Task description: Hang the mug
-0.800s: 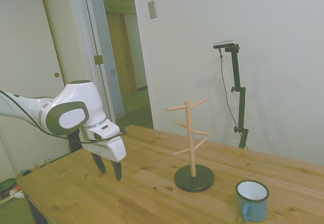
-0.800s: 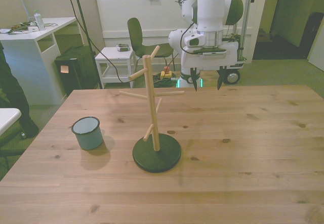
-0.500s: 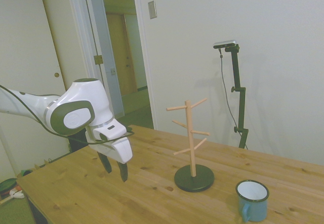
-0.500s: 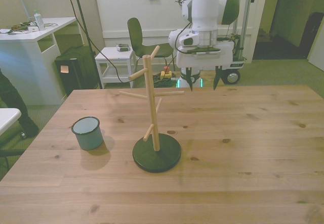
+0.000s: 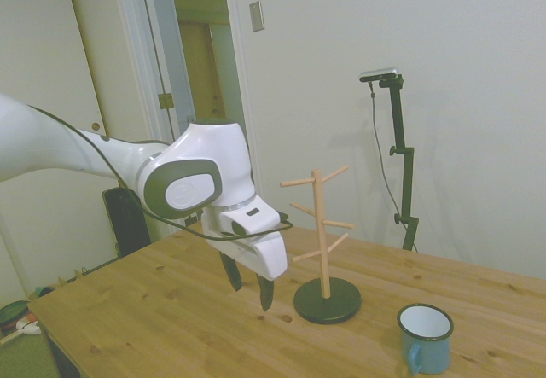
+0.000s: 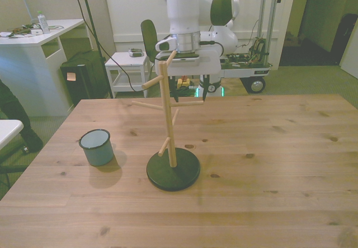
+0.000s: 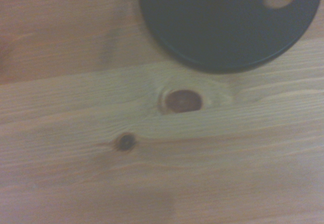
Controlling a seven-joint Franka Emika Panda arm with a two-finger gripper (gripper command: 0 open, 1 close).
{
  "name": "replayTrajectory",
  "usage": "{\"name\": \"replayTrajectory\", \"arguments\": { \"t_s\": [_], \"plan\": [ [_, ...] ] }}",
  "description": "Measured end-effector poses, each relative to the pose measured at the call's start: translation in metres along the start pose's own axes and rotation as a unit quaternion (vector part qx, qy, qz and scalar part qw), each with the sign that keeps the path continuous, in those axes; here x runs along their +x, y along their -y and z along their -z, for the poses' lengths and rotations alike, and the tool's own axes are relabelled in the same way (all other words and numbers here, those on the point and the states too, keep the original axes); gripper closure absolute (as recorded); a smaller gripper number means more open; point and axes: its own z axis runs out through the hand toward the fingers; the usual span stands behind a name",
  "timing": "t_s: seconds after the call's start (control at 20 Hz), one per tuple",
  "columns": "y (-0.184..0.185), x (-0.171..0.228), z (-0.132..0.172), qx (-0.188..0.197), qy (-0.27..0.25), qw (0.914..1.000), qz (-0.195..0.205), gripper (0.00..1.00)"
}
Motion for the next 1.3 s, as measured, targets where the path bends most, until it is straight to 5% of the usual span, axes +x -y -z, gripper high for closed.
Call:
{"name": "replayTrajectory", "arguments": {
  "t_s": [0.35,0.9,1.3],
  "plan": [
    [-0.024,0.057,0.014,-0.002,0.000,0.9997,-0.025,0.00],
    [-0.112,0.171,0.042,0.007,0.002,0.9972,-0.074,0.00],
    [-0.130,0.240,0.036,-0.004,0.005,0.9963,-0.085,0.00]
  ]
}}
